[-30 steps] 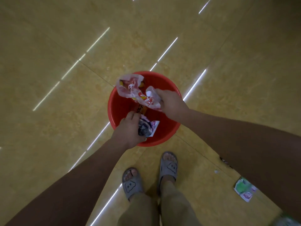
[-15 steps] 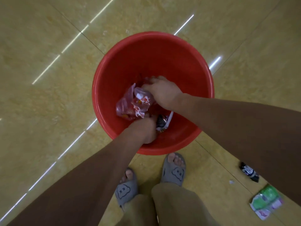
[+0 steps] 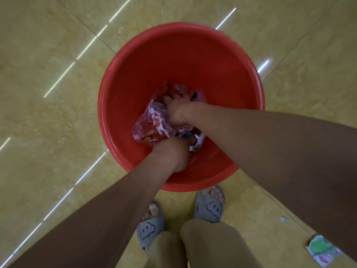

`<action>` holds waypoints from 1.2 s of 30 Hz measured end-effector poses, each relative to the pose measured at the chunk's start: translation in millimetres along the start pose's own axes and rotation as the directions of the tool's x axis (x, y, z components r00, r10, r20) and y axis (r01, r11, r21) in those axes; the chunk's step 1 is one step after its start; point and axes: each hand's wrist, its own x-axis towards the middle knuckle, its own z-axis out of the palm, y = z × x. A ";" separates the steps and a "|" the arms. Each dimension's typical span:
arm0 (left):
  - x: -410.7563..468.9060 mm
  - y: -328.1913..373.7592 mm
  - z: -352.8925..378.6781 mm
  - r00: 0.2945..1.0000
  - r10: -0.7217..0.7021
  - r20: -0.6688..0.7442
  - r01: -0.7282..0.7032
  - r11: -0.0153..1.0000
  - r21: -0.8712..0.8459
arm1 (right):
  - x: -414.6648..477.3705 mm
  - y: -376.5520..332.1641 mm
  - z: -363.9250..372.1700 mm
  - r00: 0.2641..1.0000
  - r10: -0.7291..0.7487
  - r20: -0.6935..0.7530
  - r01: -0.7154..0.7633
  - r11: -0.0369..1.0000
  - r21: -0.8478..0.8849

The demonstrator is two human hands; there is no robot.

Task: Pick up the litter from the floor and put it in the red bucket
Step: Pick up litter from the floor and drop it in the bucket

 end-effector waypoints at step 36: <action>-203.4 171.8 -199.8 0.913 0.225 -0.341 -0.219 0.974 0.058 | -400.2 123.9 -39.1 0.907 0.285 -0.309 -0.099 0.859 0.503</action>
